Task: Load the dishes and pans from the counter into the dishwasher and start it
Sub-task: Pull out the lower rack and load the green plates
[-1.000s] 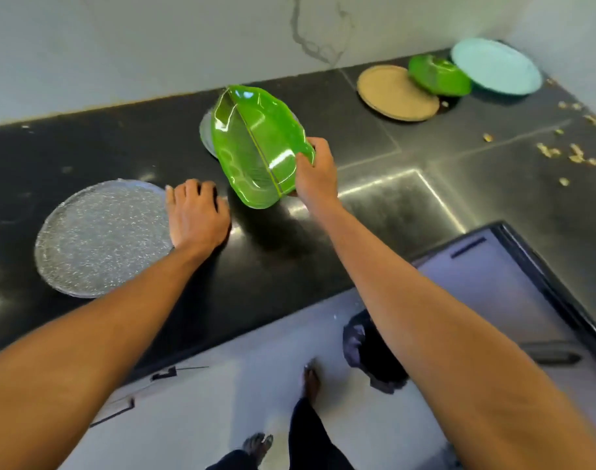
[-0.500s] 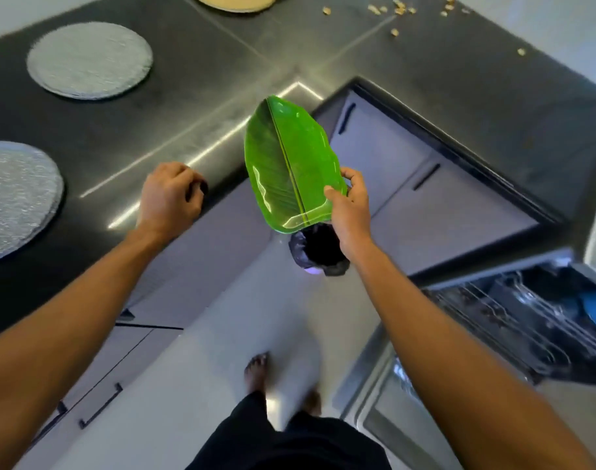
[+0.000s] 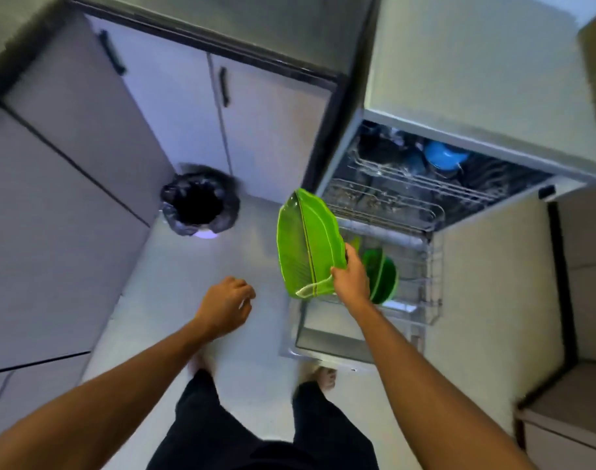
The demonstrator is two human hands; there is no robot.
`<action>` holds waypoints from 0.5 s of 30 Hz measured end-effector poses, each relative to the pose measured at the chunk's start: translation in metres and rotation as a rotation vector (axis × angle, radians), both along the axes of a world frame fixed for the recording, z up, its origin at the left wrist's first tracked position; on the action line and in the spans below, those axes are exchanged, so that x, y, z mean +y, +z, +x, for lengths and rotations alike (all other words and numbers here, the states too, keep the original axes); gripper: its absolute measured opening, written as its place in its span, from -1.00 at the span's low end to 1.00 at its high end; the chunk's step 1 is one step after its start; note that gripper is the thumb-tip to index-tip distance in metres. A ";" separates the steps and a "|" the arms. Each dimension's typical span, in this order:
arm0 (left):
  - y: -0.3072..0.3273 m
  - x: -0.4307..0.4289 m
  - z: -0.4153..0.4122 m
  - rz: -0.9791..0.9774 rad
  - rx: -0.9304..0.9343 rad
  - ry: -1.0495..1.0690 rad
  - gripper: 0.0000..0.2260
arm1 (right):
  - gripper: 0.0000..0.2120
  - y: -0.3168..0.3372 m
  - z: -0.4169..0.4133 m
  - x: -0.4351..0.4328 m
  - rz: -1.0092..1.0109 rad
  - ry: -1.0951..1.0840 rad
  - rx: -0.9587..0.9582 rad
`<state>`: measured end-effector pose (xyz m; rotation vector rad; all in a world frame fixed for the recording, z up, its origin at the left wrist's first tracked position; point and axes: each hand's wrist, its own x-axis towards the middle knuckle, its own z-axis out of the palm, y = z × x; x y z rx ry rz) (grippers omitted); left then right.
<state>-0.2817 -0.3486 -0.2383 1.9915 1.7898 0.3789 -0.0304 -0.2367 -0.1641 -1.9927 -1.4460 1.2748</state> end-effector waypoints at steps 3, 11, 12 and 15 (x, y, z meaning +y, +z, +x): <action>-0.021 -0.003 0.075 -0.126 -0.069 0.082 -0.81 | -0.47 -0.038 0.087 -0.023 -0.118 -0.099 -0.092; -0.056 0.036 0.227 -0.545 -0.163 0.250 -0.89 | -0.56 -0.098 0.249 -0.031 -0.173 -0.174 -0.264; -0.065 0.045 0.242 -0.576 -0.148 0.220 -0.85 | -0.55 -0.108 0.262 -0.026 -0.174 -0.199 -0.282; -0.088 0.071 0.273 -0.642 -0.090 0.087 -0.75 | -0.54 -0.135 0.285 -0.013 -0.153 -0.284 -0.276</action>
